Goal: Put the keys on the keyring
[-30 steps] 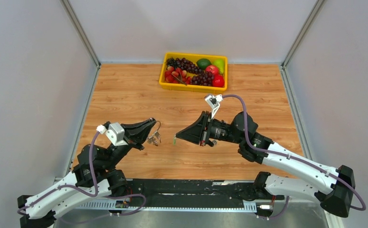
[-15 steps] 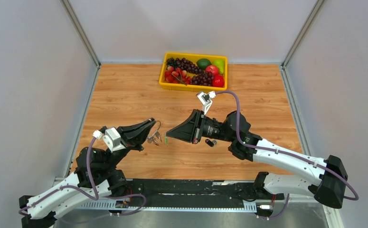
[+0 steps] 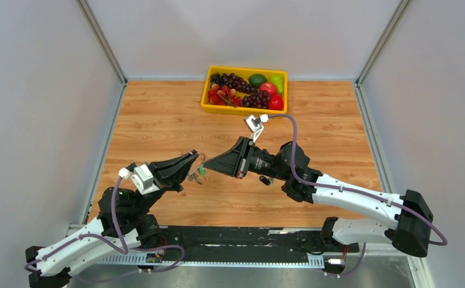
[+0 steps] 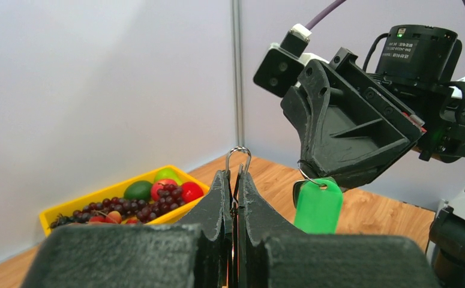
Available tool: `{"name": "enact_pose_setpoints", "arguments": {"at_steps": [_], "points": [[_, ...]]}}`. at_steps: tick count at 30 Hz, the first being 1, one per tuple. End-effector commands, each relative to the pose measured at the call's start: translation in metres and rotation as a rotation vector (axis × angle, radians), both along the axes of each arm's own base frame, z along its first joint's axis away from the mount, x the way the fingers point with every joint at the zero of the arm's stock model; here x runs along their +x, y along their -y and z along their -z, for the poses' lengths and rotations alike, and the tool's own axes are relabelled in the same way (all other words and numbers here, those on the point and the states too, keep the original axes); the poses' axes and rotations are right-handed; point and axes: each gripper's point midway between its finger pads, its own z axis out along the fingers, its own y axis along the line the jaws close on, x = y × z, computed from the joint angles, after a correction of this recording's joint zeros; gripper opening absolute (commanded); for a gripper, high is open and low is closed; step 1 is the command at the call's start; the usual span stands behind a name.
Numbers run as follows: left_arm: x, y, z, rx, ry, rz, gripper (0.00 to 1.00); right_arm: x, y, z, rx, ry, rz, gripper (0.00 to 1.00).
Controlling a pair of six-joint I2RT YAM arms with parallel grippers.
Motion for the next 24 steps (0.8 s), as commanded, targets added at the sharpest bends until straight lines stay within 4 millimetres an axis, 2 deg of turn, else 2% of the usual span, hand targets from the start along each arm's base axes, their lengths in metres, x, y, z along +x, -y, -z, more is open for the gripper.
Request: {"name": "enact_pose_setpoints", "arguments": {"at_steps": [1,24], "points": [[-0.007,-0.005,-0.018,-0.054,0.057,0.013,0.01,-0.001,0.005,-0.040,0.119,0.012,0.018,0.00],[-0.011,-0.005,-0.017,-0.055,0.065,0.032,0.01,0.008,-0.009,-0.035,0.128,-0.034,0.017,0.00]]}}
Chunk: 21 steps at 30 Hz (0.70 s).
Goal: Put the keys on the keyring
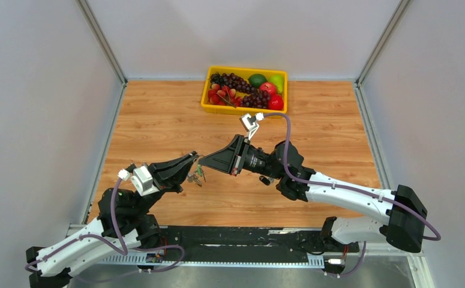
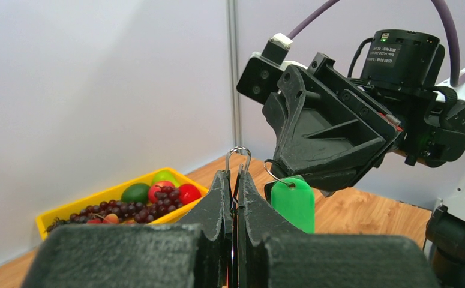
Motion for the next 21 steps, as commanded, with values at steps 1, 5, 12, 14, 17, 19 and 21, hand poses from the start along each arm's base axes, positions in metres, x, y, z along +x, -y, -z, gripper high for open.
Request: {"name": "enact_pose_setpoints", "arguments": {"at_steps": [1,5,12,14,17,19,21], "points": [[-0.0083,-0.0045,-0.0168,-0.048,0.052,0.021,0.01,-0.0013,0.0041,-0.0342,0.101,0.022,0.007,0.00],[-0.0096,-0.0043,-0.0178,-0.050,0.056,0.028,0.01,-0.0005,0.0039,-0.0344,0.103,0.017,0.010,0.00],[-0.0110,-0.0050,-0.0182,-0.055,0.060,0.033,0.01,0.0017,0.0012,-0.0319,0.097,0.005,0.010,0.00],[-0.0116,-0.0052,-0.0187,-0.057,0.062,0.035,0.01,0.0015,0.0009,-0.0327,0.099,0.005,0.010,0.00],[-0.0121,-0.0042,-0.0189,-0.055,0.064,0.040,0.01,0.0023,-0.0001,-0.0320,0.097,-0.001,0.009,0.00],[-0.0126,-0.0037,-0.0189,-0.054,0.065,0.043,0.01,0.0032,-0.0003,-0.0309,0.095,-0.004,0.013,0.00],[-0.0135,-0.0028,-0.0189,-0.052,0.068,0.049,0.01,0.0037,-0.0009,-0.0303,0.094,-0.007,0.013,0.00]]}}
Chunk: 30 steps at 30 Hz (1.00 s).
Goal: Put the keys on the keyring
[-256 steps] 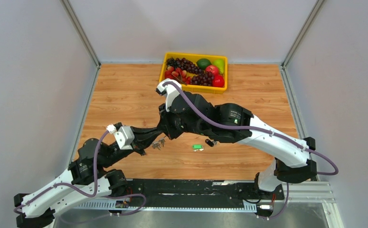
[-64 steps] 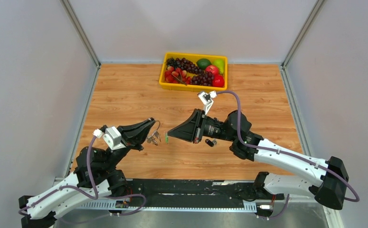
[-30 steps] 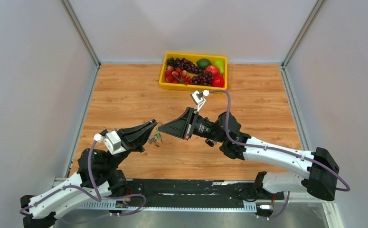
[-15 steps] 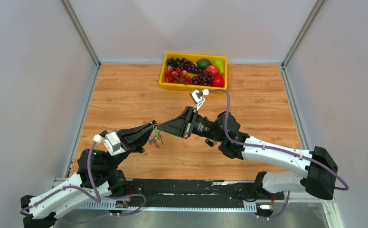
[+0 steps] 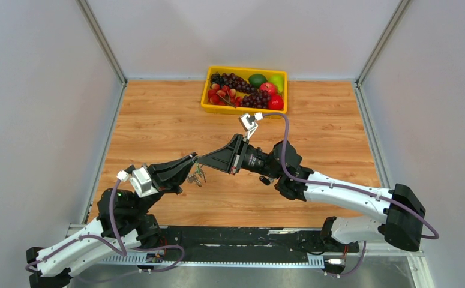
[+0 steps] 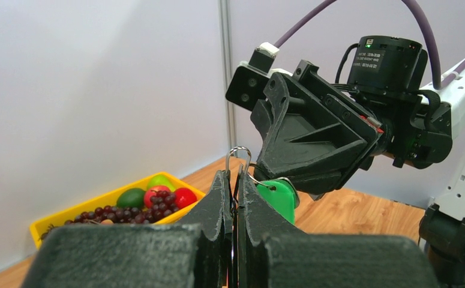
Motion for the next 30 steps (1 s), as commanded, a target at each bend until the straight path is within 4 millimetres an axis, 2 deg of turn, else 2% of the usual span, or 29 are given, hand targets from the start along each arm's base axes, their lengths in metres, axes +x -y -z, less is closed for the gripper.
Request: {"name": "enact_pose_setpoints", "arguments": {"at_steps": [1,11,30], "points": [[-0.0086,-0.0029,-0.0161,-0.048,0.051,0.027,0.01,0.0000,0.0012,-0.0304,0.085,0.015,0.005,0.00],[-0.0105,-0.0016,-0.0162,-0.045,0.057,0.039,0.01,0.0007,-0.0031,-0.0279,0.084,-0.005,-0.007,0.00],[-0.0124,-0.0023,-0.0157,-0.043,0.075,0.041,0.01,0.0054,0.0018,-0.0220,0.072,-0.058,0.022,0.00]]}}
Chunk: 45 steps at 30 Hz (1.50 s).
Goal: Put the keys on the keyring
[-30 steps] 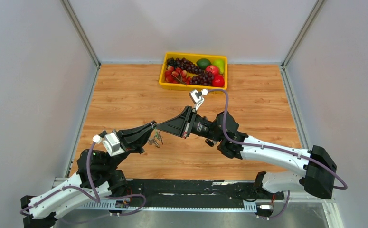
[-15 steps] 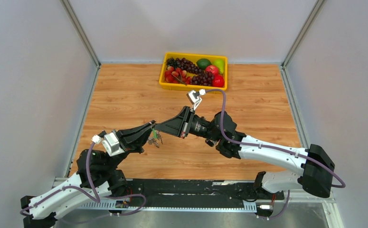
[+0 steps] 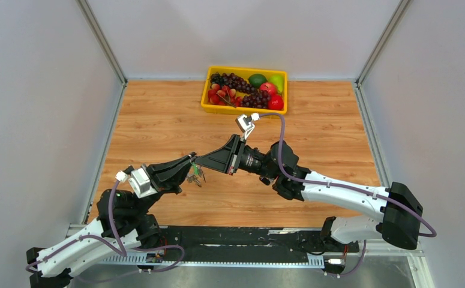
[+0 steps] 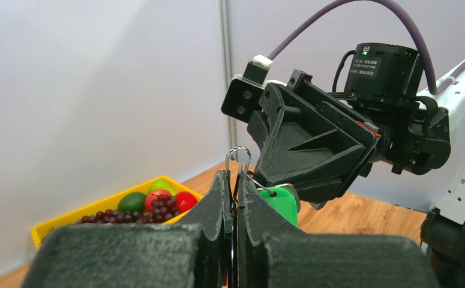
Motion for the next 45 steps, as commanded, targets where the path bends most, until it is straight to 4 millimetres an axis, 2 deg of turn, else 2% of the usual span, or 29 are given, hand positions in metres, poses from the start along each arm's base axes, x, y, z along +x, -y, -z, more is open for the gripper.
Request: {"name": "enact_pose_setpoints", "arguments": {"at_steps": [1,15,31,45], "points": [[-0.0106,-0.0013,-0.0133,-0.031,0.063,0.035,0.01,0.0043,0.0075,-0.0225,0.062,-0.003,0.039,0.00],[-0.0082,-0.0006,-0.0115,-0.020,0.060,0.024,0.01,0.0010,0.0153,-0.0285,0.067,-0.005,0.048,0.00],[-0.0052,-0.0014,-0.0111,-0.022,0.051,0.010,0.01,-0.0043,0.0067,-0.0231,0.031,-0.023,0.038,0.00],[-0.0055,0.0005,-0.0093,-0.015,0.052,0.016,0.01,-0.0012,0.0067,-0.0291,0.038,-0.029,0.057,0.00]]}}
